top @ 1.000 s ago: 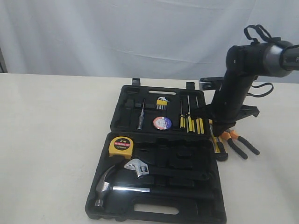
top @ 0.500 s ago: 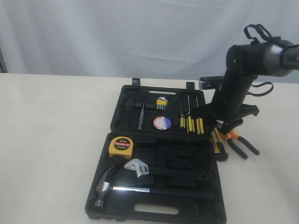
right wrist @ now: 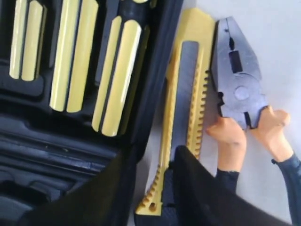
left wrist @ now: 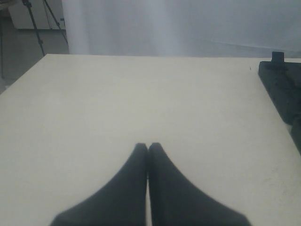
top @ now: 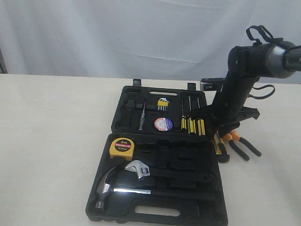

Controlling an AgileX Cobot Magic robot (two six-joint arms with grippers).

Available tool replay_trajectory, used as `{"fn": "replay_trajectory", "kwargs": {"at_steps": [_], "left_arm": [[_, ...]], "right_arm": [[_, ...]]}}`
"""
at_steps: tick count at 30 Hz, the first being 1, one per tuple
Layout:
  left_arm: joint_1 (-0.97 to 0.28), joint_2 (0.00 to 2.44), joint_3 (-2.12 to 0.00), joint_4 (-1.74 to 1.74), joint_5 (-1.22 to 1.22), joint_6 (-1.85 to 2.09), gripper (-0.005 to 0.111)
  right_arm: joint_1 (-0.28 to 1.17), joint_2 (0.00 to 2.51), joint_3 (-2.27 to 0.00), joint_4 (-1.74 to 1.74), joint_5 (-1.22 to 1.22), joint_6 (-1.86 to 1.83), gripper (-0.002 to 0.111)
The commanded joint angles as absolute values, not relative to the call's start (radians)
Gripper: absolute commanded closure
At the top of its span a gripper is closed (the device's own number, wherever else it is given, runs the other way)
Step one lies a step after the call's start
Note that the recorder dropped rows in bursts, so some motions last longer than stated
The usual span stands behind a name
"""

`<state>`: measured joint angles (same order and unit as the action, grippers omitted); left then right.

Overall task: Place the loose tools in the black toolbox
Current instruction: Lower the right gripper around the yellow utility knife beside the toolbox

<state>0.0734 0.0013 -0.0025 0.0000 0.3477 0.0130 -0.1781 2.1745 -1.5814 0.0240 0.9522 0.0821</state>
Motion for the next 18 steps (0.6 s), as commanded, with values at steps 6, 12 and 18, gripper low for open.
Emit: {"fn": "replay_trajectory", "kwargs": {"at_steps": [6,12,18], "left_arm": [[0.069,0.000,0.000,0.000,0.342,0.007,0.107],[0.069,0.000,0.000,0.000,0.342,0.007,0.107],[0.069,0.000,0.000,0.000,0.342,0.007,0.107]], "right_arm": [[-0.182,2.216,-1.567,-0.007,0.984,0.058,0.082],[-0.196,2.210,-1.567,0.000,0.998,0.056,0.082],[-0.219,2.180,-1.567,0.024,1.050,0.027,0.082]]}}
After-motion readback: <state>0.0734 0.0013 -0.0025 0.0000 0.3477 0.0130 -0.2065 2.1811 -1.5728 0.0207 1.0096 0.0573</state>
